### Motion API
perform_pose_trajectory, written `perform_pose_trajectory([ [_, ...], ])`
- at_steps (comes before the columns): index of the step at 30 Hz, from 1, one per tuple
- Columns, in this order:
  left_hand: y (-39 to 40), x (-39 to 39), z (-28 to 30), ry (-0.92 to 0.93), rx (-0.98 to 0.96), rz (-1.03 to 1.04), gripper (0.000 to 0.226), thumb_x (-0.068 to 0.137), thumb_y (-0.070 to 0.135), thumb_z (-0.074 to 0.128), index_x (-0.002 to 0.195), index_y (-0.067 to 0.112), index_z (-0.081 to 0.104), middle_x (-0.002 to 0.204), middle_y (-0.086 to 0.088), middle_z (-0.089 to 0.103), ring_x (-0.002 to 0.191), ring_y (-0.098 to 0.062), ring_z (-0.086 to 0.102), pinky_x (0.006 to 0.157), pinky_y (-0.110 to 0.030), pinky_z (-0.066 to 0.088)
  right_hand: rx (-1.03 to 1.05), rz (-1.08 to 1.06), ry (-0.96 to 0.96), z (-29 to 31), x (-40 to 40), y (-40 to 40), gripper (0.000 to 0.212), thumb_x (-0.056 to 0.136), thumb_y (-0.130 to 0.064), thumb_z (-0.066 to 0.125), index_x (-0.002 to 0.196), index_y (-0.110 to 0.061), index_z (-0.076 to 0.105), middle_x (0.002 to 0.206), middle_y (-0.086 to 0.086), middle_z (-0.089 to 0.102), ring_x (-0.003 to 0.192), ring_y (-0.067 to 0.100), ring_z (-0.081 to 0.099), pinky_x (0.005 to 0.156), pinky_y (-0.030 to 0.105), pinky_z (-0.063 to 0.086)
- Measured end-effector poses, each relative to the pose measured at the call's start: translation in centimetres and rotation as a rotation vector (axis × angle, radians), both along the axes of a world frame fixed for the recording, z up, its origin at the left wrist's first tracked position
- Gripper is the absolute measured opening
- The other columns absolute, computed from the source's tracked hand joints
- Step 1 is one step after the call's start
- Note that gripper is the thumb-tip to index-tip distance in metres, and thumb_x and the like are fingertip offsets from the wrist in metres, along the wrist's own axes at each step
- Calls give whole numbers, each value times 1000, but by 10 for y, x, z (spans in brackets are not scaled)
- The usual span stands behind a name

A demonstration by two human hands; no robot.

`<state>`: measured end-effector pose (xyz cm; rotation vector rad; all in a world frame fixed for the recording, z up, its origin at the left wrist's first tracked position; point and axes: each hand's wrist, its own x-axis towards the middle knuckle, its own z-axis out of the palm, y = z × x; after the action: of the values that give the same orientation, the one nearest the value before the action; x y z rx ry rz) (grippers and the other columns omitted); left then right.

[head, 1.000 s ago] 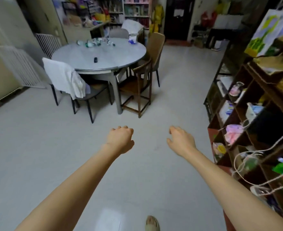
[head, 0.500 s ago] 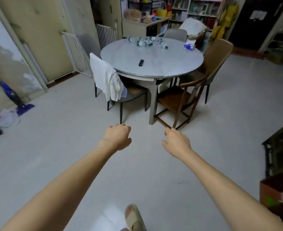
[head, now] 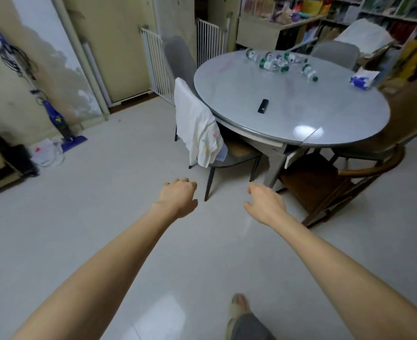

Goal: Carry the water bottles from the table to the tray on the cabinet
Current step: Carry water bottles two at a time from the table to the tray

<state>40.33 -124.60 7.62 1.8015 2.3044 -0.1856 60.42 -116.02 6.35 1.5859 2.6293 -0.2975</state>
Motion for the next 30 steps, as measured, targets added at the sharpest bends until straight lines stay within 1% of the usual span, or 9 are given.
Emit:
perform_pose_trajectory([
  [2, 29, -35, -5, 2, -4, 77, 40, 95, 31, 50, 131, 14, 51, 129, -8, 54, 119, -29, 51, 96, -39, 41, 7, 78, 13, -4, -47, 44, 35, 94, -30, 51, 124, -13, 46, 126, 9, 53, 114, 29, 54, 82, 35, 43],
  [6, 83, -107, -14, 8, -23, 257, 42, 95, 33, 50, 132, 14, 50, 131, -7, 53, 121, -29, 50, 98, -40, 40, 13, 270, 70, -15, -145, 124, 28, 93, -26, 51, 117, -10, 48, 121, 10, 56, 111, 32, 55, 73, 35, 39],
  [10, 129, -171, -9, -14, -34, 428, 41, 95, 36, 49, 131, 15, 50, 131, -6, 52, 122, -28, 49, 97, -38, 40, -4, 470, 70, -12, -238, 193, 29, 94, -25, 49, 117, -8, 49, 120, 13, 56, 109, 33, 55, 78, 37, 44],
  [13, 159, -223, -7, -33, -14, 542, 41, 95, 35, 49, 132, 17, 49, 132, -5, 52, 122, -27, 49, 97, -38, 40, -15, 564, 59, -11, -307, 241, 32, 95, -25, 48, 122, -7, 48, 122, 14, 55, 111, 32, 54, 83, 38, 46],
  [17, 195, -298, -20, -56, -63, 632, 44, 95, 35, 49, 136, 17, 47, 134, -6, 50, 124, -27, 48, 98, -38, 39, -50, 658, 23, -28, -394, 291, 33, 95, -27, 48, 121, -8, 47, 124, 13, 54, 110, 31, 54, 81, 36, 46],
  [22, 251, -420, -29, -35, -82, 657, 44, 95, 35, 50, 134, 17, 48, 132, -6, 52, 121, -28, 50, 96, -38, 41, -75, 682, 37, -44, -519, 352, 34, 95, -27, 48, 123, -8, 47, 124, 13, 54, 110, 29, 54, 78, 35, 43],
  [28, 344, -584, -6, -8, -78, 601, 42, 94, 34, 51, 133, 16, 50, 130, -8, 53, 118, -29, 51, 94, -39, 42, -102, 591, 57, -30, -658, 434, 36, 96, -28, 48, 126, -9, 46, 127, 11, 53, 114, 28, 52, 83, 36, 46],
  [30, 381, -629, -1, -33, -66, 577, 43, 95, 34, 50, 134, 17, 49, 132, -8, 53, 119, -29, 51, 95, -39, 42, -109, 553, 48, -27, -695, 466, 35, 96, -29, 48, 125, -9, 47, 127, 11, 52, 115, 28, 52, 84, 36, 46],
])
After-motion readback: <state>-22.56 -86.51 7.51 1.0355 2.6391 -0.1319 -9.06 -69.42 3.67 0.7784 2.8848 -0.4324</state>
